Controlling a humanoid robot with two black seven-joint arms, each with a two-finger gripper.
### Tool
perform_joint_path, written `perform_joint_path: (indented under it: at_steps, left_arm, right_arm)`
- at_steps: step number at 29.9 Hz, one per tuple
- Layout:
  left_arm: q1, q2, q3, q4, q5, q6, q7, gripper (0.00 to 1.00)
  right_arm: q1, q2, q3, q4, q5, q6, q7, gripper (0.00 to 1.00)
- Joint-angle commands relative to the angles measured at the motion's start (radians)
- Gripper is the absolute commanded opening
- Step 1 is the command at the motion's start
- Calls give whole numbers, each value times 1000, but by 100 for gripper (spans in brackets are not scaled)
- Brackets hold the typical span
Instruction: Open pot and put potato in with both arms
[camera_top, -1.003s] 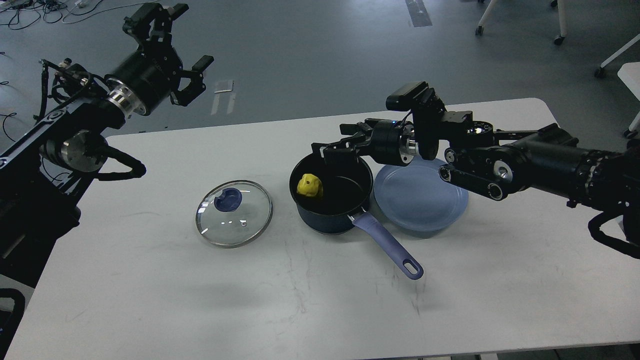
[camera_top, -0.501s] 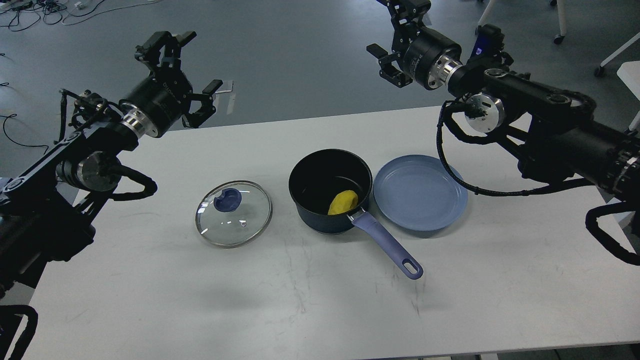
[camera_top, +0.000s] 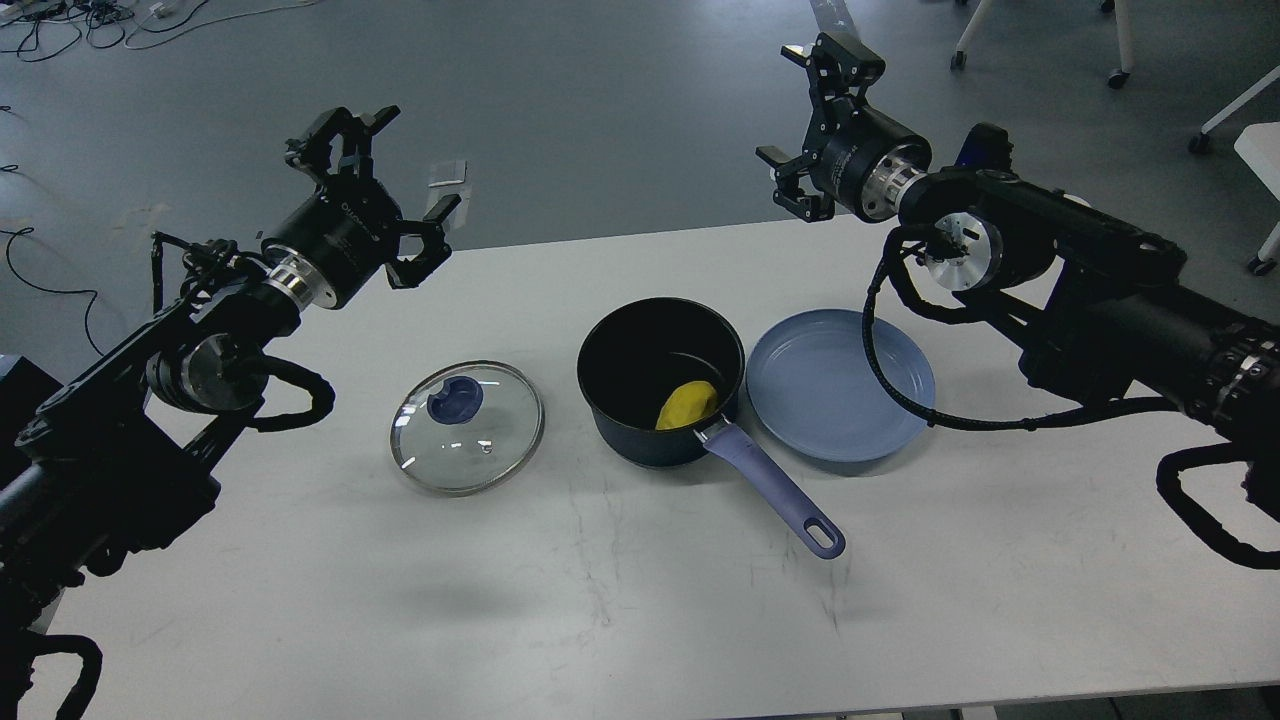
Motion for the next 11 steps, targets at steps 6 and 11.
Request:
perform_joint_path:
  at_steps: [6, 11]
  left_arm:
    - [2, 7, -2, 2, 0, -3, 2, 98]
    - [-1, 12, -3, 2, 0, -4, 2, 98]
  right_arm:
    - [-11, 8, -26, 7, -8, -16, 8, 100]
    - [-19, 8, -25, 35, -8, -13, 8, 100]
